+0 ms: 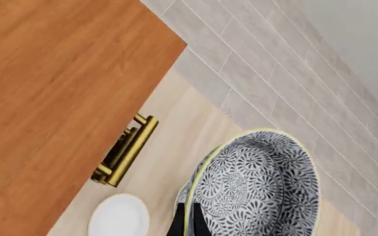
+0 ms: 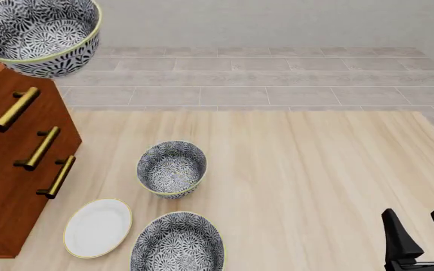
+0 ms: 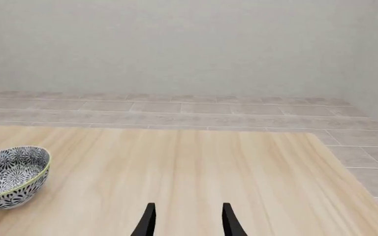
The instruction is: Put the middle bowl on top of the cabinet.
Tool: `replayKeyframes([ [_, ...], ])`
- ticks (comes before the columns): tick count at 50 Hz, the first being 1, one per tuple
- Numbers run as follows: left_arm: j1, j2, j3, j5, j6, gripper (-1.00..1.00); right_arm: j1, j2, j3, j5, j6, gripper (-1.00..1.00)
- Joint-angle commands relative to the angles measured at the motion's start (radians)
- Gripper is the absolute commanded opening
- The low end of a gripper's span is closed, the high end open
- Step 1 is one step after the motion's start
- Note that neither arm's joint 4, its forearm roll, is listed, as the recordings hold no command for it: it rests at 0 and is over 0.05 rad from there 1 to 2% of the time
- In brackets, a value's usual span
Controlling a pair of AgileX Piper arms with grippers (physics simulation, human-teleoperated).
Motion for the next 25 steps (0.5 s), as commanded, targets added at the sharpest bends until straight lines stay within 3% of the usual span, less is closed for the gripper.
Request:
replayKeyframes([
  [1,0.073,0.004,-0.031,0.000,-0.007,-1.00,-0.001,0.000,0.000,0.000,0.002,1.00],
  [10,0.144,0.013,-0.029,0.000,-0.030,-1.00,-0.002,0.001,0.000,-0.002,0.005,1.00],
  [25,0.309,0.034,-0.028,0.000,-0.003,-1.00,-0.002,0.005,0.000,-0.005,0.005,1.00],
])
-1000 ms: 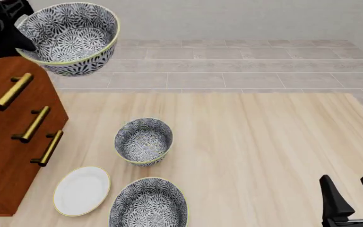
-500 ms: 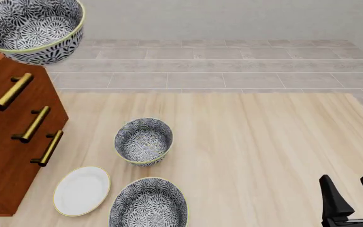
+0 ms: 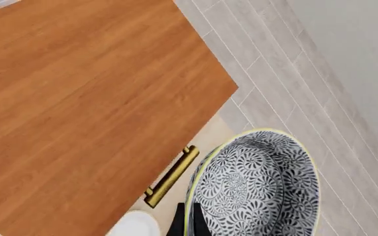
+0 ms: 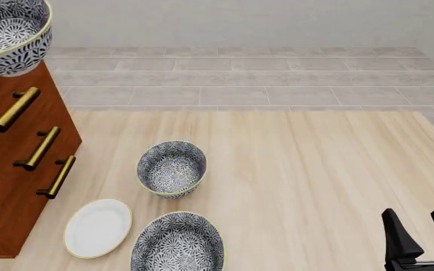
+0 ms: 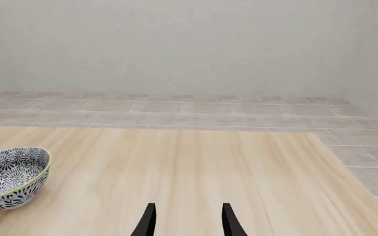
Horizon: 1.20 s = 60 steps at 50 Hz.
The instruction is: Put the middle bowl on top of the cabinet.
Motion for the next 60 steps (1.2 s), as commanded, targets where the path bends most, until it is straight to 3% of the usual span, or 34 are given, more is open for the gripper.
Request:
replayKeyframes([
  [1,0.121,0.011,-0.006,0.000,0.018,-1.00,0.000,0.000,0.000,0.000,0.000,1.00],
  [33,0.346,0.069,-0.029,0.000,0.043,-1.00,-0.002,-0.001,0.000,0.001,-0.004,1.00],
  [60,0.390,0.082,0.007,0.000,0.043,-1.00,-0.003,-0.001,-0.001,0.002,-0.004,1.00],
])
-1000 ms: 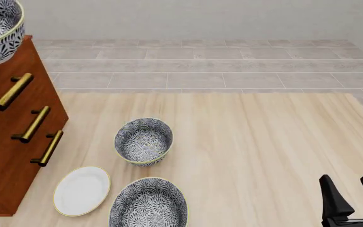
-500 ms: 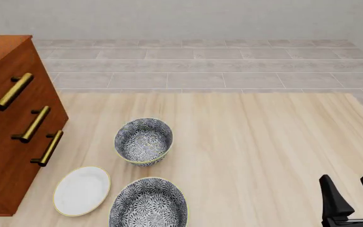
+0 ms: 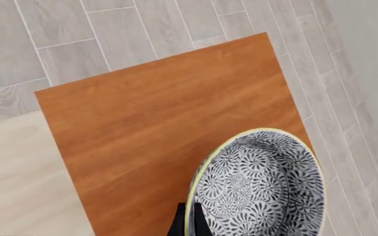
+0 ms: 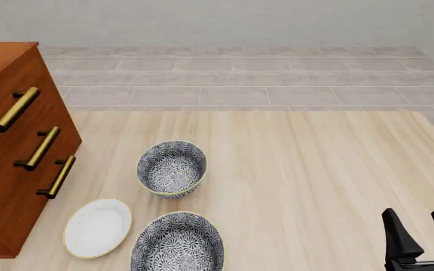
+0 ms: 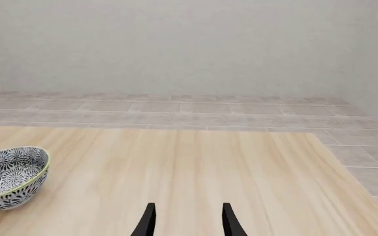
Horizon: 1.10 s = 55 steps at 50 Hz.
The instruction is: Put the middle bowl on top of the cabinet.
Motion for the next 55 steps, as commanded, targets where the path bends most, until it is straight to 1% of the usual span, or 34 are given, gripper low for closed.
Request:
replayKeyframes([
  [1,0.027,0.006,0.012,0.002,0.008,-1.00,0.001,-0.004,-0.001,0.004,-0.001,1.00],
  [3,0.019,0.006,0.010,0.002,0.005,-1.00,0.001,-0.003,0.000,0.003,-0.001,1.00],
  [31,0.051,0.020,0.020,0.002,0.046,-1.00,0.004,0.013,0.001,-0.010,0.001,1.00],
  [55,0.035,0.005,0.008,0.002,0.058,-1.00,0.003,-0.016,0.000,0.013,0.011,1.00],
])
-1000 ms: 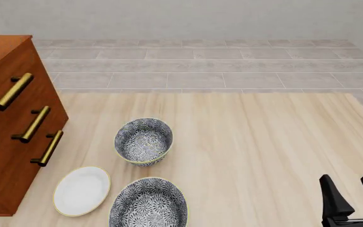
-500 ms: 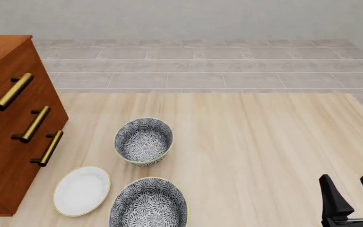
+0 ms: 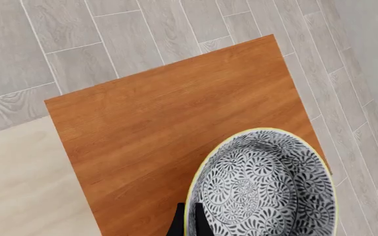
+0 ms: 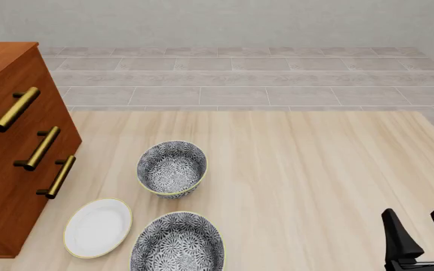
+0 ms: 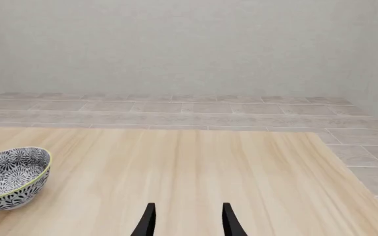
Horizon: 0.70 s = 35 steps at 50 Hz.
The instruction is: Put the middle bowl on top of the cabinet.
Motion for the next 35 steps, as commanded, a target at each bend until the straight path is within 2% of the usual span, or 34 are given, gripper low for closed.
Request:
replayKeyframes([
  [1,-0.002,-0.001,-0.001,0.008,0.005,-1.00,-0.001,-0.010,0.000,0.008,0.004,1.00],
  [17,-0.054,0.001,-0.034,0.008,-0.016,-1.00,-0.002,-0.002,-0.001,0.001,0.006,1.00],
  [18,-0.056,0.002,-0.034,0.008,-0.016,1.00,-0.001,-0.003,-0.001,0.001,0.006,1.00],
  [35,-0.053,0.000,-0.055,0.008,-0.016,1.00,-0.002,-0.001,0.000,-0.001,0.008,1.00],
])
